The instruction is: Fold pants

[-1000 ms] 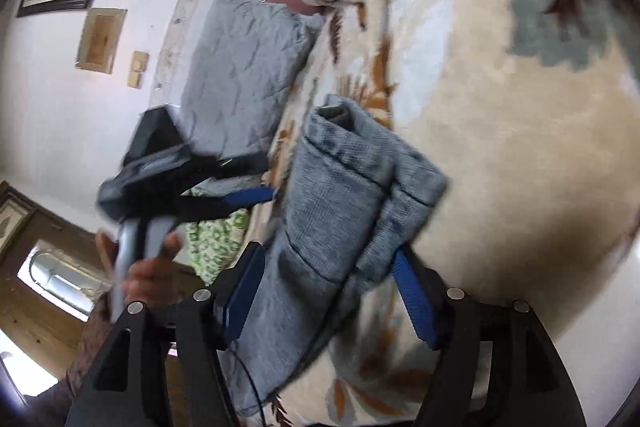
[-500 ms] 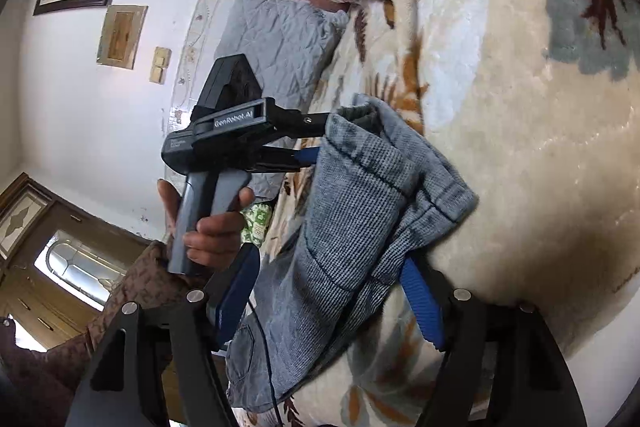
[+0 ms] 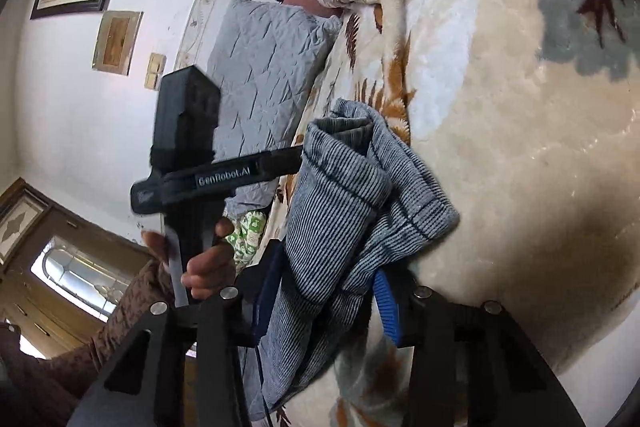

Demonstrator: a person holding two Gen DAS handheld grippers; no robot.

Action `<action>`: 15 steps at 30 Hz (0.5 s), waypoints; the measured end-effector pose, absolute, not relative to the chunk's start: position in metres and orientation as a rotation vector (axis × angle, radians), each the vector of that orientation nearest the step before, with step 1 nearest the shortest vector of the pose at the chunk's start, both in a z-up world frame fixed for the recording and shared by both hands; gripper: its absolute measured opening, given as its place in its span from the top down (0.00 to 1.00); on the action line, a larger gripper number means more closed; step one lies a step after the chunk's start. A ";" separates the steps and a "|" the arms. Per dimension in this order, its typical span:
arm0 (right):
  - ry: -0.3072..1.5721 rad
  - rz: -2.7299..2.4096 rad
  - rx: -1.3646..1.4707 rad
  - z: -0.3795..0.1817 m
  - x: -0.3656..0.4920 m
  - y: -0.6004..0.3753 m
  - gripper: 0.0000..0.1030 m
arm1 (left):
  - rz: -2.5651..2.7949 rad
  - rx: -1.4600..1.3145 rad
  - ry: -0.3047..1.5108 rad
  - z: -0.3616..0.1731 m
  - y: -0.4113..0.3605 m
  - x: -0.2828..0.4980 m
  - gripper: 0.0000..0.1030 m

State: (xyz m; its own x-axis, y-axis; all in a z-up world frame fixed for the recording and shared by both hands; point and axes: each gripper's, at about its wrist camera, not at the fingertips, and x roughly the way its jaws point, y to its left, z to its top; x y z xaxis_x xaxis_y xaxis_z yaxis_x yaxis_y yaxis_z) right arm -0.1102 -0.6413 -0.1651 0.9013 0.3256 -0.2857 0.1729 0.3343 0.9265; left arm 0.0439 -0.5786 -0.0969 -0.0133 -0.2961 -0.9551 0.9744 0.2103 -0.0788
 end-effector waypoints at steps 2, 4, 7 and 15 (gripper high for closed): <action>0.463 0.109 1.242 -0.163 -0.107 -0.641 0.59 | -1.197 0.807 1.076 -0.091 -0.575 0.034 0.81; 0.468 0.101 1.239 -0.162 -0.104 -0.642 0.64 | -1.189 0.802 1.044 -0.084 -0.571 0.023 0.82; 0.487 0.089 1.226 -0.161 -0.099 -0.642 0.68 | -1.178 0.780 1.026 -0.073 -0.562 0.021 0.82; 0.515 0.070 1.094 -0.129 -0.096 -0.634 0.71 | -1.158 0.705 1.004 -0.034 -0.526 0.055 0.82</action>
State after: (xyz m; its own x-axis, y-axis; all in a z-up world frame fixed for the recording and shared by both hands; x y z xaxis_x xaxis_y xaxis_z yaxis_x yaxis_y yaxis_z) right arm -0.0963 -0.6338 -0.1294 0.8807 0.3027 -0.3644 0.1949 0.4695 0.8611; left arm 0.0551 -0.5258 -0.0340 0.0784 -0.4040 -0.9114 0.9594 0.2790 -0.0411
